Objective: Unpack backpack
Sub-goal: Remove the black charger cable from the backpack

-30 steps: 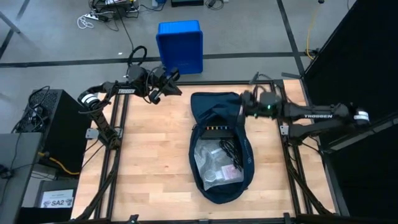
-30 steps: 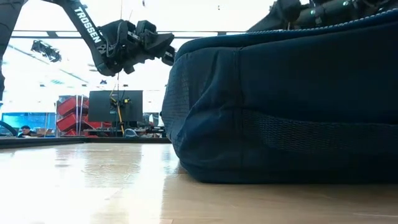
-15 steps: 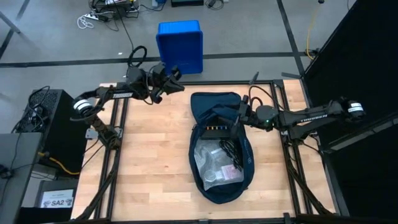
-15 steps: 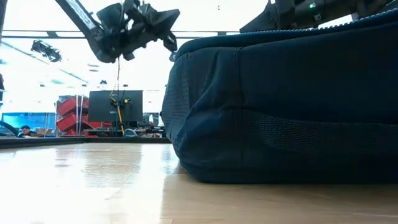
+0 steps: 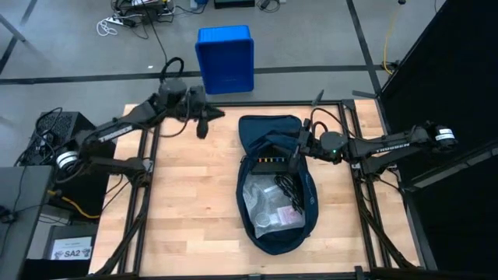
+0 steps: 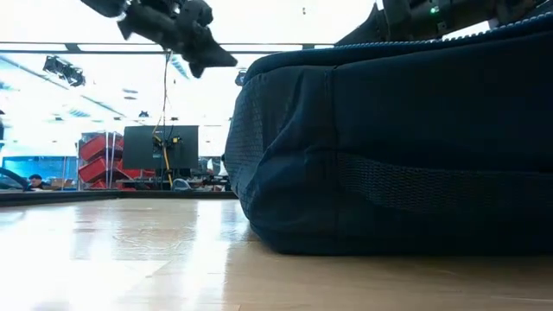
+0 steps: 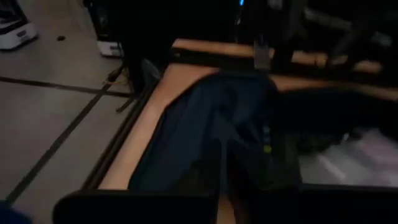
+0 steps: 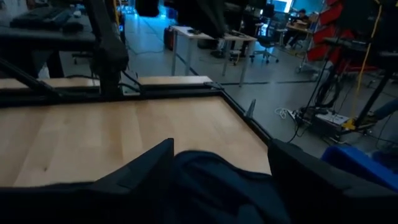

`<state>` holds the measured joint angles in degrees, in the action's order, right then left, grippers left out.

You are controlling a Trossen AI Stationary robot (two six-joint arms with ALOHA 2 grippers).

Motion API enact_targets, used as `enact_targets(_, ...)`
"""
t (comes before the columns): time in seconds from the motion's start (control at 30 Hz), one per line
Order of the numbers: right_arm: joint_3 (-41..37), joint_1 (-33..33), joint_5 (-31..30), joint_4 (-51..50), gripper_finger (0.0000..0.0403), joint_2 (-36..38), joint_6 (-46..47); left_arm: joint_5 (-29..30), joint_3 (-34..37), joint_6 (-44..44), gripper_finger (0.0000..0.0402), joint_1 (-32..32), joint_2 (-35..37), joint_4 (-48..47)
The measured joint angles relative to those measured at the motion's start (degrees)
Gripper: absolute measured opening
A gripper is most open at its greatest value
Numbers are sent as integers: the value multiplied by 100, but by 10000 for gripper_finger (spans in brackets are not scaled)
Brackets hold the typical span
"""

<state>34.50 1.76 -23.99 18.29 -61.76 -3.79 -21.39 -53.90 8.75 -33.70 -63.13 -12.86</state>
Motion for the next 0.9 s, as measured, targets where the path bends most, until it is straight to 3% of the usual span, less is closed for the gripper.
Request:
enact_targets(0.33,0,-6,11,-380,210,0,258,1660,1386,-459,0,994,2127,163)
enact_targets(0.5,-2,-31,37,-298,193,0,839,1830,2592,-1066,0,1337,2983,802)
enact_targets(0.63,120,312,248,-447,177,-59,755,1834,3464,-1338,0,1584,3191,1809)
enact_targets(0.77,730,778,-440,-1437,163,-406,858,1828,3840,-1353,0,1681,3145,2490)
enact_targets(0.9,1503,1007,-596,-2600,155,-983,1268,1825,3913,-1291,0,1691,3056,2519)
